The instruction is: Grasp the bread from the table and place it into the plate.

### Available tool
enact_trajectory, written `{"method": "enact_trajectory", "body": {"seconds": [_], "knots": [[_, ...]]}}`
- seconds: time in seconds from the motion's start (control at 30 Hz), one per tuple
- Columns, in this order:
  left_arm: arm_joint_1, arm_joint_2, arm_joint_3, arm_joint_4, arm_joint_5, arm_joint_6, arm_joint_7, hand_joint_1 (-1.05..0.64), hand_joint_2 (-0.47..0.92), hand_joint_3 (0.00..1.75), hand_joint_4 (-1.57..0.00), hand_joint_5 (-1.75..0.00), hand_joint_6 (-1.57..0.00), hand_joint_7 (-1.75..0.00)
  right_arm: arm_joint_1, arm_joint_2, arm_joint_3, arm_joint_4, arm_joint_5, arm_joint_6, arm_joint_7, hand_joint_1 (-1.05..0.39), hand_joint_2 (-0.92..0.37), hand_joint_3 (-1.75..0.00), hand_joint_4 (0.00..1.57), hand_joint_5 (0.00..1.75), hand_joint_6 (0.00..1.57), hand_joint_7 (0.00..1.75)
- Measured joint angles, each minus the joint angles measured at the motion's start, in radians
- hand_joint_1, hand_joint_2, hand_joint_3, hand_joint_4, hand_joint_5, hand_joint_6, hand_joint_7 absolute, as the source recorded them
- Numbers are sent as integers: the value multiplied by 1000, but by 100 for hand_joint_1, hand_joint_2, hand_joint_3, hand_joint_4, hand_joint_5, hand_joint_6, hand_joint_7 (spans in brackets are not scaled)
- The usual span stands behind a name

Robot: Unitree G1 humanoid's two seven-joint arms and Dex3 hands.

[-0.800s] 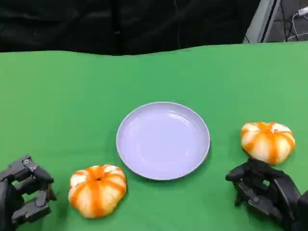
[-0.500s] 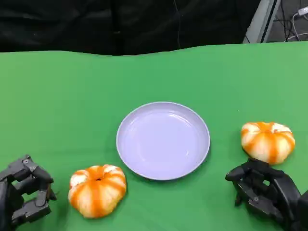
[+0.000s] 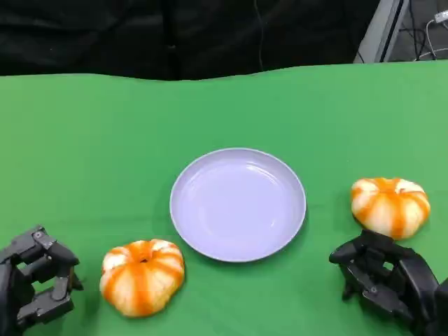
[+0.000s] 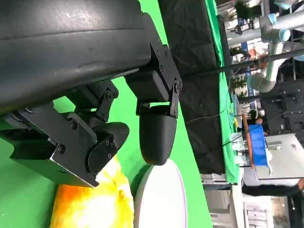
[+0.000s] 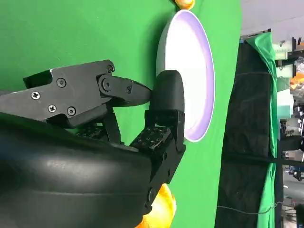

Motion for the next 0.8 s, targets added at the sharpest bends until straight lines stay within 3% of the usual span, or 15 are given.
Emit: {"method": "enact_trajectory", "body": {"seconds": [0.2, 0.23, 0.27, 0.3, 0.33, 0.5, 0.63, 0.8], "knots": [[0, -1, 0, 0, -1, -3, 0, 10, 60, 103, -94, -125, -100, -103, -1, 0, 0, 1, 0, 0, 0, -27, -92, -43, 66, 175, 73, 110], [0, -1, 0, 0, -1, -4, 0, -8, 67, 67, -65, -73, -70, -58, -1, 0, 0, 1, 0, 0, 0, -26, -92, -44, 65, 175, 72, 110], [0, -2, 2, -1, -23, 5, -25, -16, 78, 38, -61, -40, -64, -31, -1, 0, 0, 1, 0, 0, 0, -26, -92, -44, 65, 175, 72, 110], [0, -4, 7, -4, -60, 25, -67, -22, 86, 18, -59, -18, -61, -14, -1, 0, 0, 1, 0, 0, 0, -26, -92, -45, 65, 175, 72, 110], [0, -6, 13, -8, -91, 46, -105, -23, 88, 11, -59, -11, -60, -8, -1, 0, 0, 1, 0, 0, 0, -25, -92, -45, 64, 175, 72, 110], [0, -10, 30, -19, -151, 87, -196, -25, 92, 3, -59, -2, -59, -1, -1, -1, 0, 1, 0, 0, 1, -25, -92, -45, 64, 175, 72, 110], [0, -10, 34, -19, -156, 90, -207, -51, 92, 9, -48, 0, -35, 0, -2, -2, 0, 3, 0, 0, 2, -26, -92, -45, 64, 175, 72, 110], [5, -4, 23, -19, -123, 82, -207, -65, 92, 14, -41, 0, -28, 0, -6, -3, 0, 7, 0, 0, 5, -27, -92, -44, 65, 175, 73, 110]]}}
